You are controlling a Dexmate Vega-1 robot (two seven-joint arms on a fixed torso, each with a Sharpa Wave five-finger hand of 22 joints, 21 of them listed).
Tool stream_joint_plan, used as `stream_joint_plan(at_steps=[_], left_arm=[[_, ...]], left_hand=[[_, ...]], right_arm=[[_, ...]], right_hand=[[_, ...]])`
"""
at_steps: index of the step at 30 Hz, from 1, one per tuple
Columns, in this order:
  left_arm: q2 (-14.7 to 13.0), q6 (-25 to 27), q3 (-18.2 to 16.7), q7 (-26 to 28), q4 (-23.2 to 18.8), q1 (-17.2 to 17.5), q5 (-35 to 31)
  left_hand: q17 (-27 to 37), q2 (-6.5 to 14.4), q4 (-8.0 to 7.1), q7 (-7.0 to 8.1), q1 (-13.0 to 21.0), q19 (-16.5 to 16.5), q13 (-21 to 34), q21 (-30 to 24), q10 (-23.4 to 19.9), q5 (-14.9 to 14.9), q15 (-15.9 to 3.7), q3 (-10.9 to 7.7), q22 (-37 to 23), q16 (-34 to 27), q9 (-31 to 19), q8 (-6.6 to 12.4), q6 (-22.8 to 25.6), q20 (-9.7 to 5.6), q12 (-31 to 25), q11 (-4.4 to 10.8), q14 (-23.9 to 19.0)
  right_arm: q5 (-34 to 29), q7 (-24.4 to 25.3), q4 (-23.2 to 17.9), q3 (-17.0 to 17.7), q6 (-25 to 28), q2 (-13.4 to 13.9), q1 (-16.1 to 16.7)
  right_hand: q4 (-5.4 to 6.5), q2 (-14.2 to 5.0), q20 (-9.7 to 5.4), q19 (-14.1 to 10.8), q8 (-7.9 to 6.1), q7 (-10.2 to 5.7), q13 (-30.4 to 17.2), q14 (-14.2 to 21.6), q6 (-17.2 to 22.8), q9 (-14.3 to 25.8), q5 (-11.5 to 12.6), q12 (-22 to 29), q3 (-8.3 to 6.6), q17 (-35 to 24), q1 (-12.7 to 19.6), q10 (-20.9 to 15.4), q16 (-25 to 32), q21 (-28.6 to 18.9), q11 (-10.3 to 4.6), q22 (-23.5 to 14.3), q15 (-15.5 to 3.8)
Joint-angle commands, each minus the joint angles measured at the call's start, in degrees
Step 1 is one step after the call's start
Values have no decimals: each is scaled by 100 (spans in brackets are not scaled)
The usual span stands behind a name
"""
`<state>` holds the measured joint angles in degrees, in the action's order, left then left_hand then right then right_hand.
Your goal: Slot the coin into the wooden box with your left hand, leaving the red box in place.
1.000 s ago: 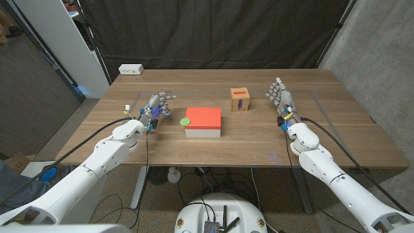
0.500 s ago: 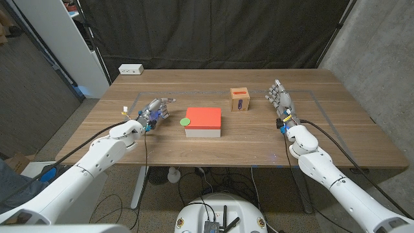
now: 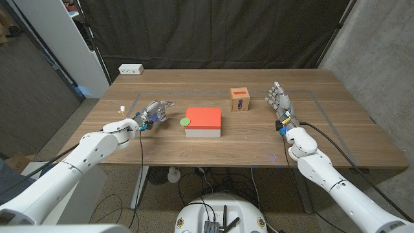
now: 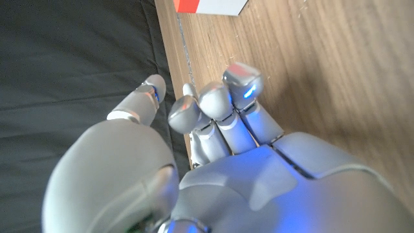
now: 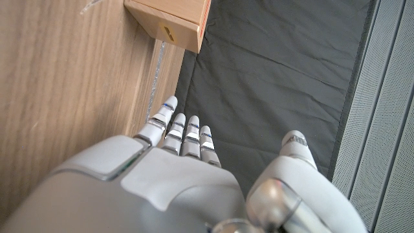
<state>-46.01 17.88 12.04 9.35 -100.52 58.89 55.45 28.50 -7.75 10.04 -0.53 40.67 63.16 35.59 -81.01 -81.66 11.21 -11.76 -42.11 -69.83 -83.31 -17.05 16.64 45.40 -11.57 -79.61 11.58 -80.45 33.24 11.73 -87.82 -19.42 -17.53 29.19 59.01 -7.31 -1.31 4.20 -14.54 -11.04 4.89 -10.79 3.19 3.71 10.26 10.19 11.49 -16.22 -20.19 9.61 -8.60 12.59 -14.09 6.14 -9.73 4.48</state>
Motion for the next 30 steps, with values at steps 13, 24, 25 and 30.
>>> stream_joint_plan(at_steps=[13, 24, 25, 30], left_arm=[[-823, 1679, -717, 1041, -1114, 601, 1601], [-1344, 2277, -772, 915, -1264, 610, 2056], [-1379, 2334, -745, 925, -1259, 574, 2076], [-1408, 2568, -534, 954, -1138, 331, 2201]], left_hand=[[-361, -67, 39, 178, 691, -65, -307, 13, 0, -23, -2, 348, 219, -277, -466, 553, 89, -79, -232, 0, 5], [-333, -6, -28, 94, 762, -150, -303, 139, 70, -27, -6, 596, 477, -369, -703, 642, -393, -77, -376, 27, 34], [-333, 6, -34, 77, 762, -151, -303, 141, 79, -24, -6, 600, 478, -365, -716, 653, -403, -77, -378, 28, 38], [-300, 28, -38, 42, 780, -187, -328, 198, 107, -18, -9, 670, 591, -366, -808, 744, -459, -76, -374, 25, 39]], right_arm=[[157, -124, -208, 201, 47, 257, 236], [258, -397, -136, 375, 154, 607, 246], [263, -454, -102, 376, 155, 637, 228], [342, -737, 143, 384, 0, 641, 143]], right_hand=[[-46, -75, 19, -48, -40, -31, -36, 14, 51, 23, 6, 37, -29, -11, 40, -69, 46, 62, -24, -31, 42], [-54, -81, 23, -61, -50, -41, -39, 20, 103, 25, 4, 46, -29, -6, 48, -111, 47, 86, -20, -32, 40], [-55, -81, 22, -64, -53, -40, -39, 19, 114, 25, 4, 48, -29, -5, 48, -116, 47, 86, -20, -32, 32], [-58, -82, 12, -69, -56, -49, -41, 26, 131, 25, 2, 52, -29, -4, 51, -135, 49, 95, -24, -32, 18]])
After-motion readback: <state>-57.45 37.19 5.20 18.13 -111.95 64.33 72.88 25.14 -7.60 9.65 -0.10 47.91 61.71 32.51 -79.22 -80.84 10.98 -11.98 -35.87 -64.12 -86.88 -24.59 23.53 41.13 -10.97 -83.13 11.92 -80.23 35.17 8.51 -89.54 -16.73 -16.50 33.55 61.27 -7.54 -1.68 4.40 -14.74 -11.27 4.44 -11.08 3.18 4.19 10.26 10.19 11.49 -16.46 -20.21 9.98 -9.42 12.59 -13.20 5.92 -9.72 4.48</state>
